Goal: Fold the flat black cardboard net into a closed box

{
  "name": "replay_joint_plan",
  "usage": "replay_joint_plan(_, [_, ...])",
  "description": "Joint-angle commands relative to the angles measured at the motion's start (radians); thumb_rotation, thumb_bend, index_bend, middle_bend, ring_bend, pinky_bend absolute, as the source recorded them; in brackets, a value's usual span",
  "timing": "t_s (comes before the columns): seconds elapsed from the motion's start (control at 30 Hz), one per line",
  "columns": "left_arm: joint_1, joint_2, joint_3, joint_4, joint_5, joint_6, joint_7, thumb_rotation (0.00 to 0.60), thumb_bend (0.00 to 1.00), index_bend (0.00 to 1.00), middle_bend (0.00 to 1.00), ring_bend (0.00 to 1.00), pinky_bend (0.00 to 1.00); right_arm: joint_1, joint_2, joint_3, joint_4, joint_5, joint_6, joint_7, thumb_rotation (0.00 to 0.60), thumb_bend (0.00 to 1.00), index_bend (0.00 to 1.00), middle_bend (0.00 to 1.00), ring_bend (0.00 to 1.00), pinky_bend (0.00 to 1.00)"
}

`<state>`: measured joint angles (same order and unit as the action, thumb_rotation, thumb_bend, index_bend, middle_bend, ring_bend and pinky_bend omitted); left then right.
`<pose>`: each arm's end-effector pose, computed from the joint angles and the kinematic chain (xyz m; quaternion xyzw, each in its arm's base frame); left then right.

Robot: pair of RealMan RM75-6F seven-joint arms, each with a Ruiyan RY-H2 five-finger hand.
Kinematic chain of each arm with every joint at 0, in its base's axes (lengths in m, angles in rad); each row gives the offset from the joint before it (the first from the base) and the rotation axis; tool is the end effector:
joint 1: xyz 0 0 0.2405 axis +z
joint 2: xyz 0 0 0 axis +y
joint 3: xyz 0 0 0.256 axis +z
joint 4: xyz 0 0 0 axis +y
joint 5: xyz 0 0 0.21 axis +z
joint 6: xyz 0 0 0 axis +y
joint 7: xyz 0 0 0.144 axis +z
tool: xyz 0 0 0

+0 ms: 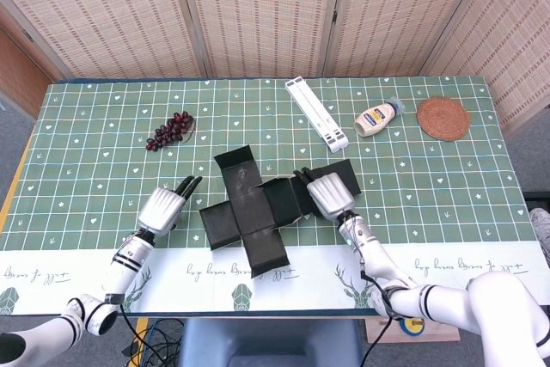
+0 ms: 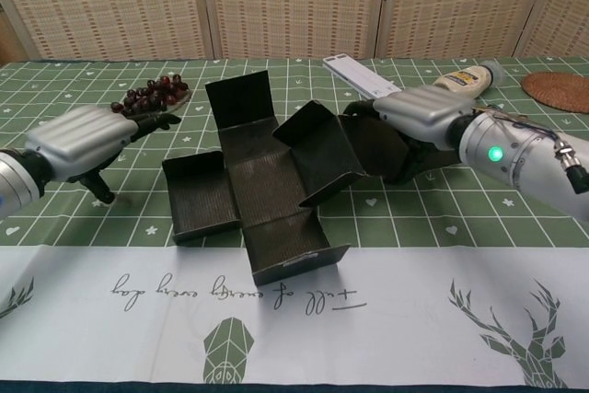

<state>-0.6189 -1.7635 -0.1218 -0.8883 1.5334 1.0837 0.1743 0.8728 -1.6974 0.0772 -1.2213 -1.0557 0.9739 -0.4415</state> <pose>-0.2288 0.3496 -0.0344 -0.7716 -0.2224 -0.3430 0.4874 -0.1479 -0.3675 -0.0539 0.7860 -0.2884 0.3128 0.4486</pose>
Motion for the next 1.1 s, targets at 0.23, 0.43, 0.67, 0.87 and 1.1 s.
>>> replay_joint_plan(0.23, [-0.013,-0.075,0.003,0.052,0.006,0.067,-0.052,0.600,0.09,0.00,0.16,0.69,0.92,-0.021,-0.016,0.014,0.020,-0.046,0.007,-0.006,0.600,0.37,0.27,0.32,0.79,0.92])
replay_joint_plan(0.43, [-0.024,-0.115,0.007,0.078,0.008,0.084,-0.082,0.600,0.09,0.00,0.16,0.69,0.92,-0.029,-0.020,0.028,0.021,-0.063,0.005,-0.007,0.600,0.38,0.27,0.32,0.79,0.92])
replay_joint_plan(0.67, [-0.030,-0.166,0.008,0.122,0.011,0.121,-0.171,0.600,0.09,0.00,0.15,0.67,0.92,-0.036,-0.026,0.040,0.025,-0.073,-0.006,-0.012,0.600,0.38,0.27,0.33,0.79,0.92])
replay_joint_plan(0.87, [-0.028,-0.175,-0.003,0.070,-0.006,0.126,-0.328,0.600,0.09,0.00,0.14,0.66,0.92,-0.027,-0.020,0.049,0.022,-0.084,-0.033,-0.023,0.600,0.38,0.27,0.33,0.79,0.92])
replay_joint_plan(1.1, [-0.044,-0.146,-0.005,-0.017,-0.003,0.119,-0.402,0.600,0.09,0.00,0.12,0.63,0.92,-0.001,0.002,0.049,0.009,-0.107,-0.079,-0.052,0.600,0.38,0.27,0.33,0.79,0.92])
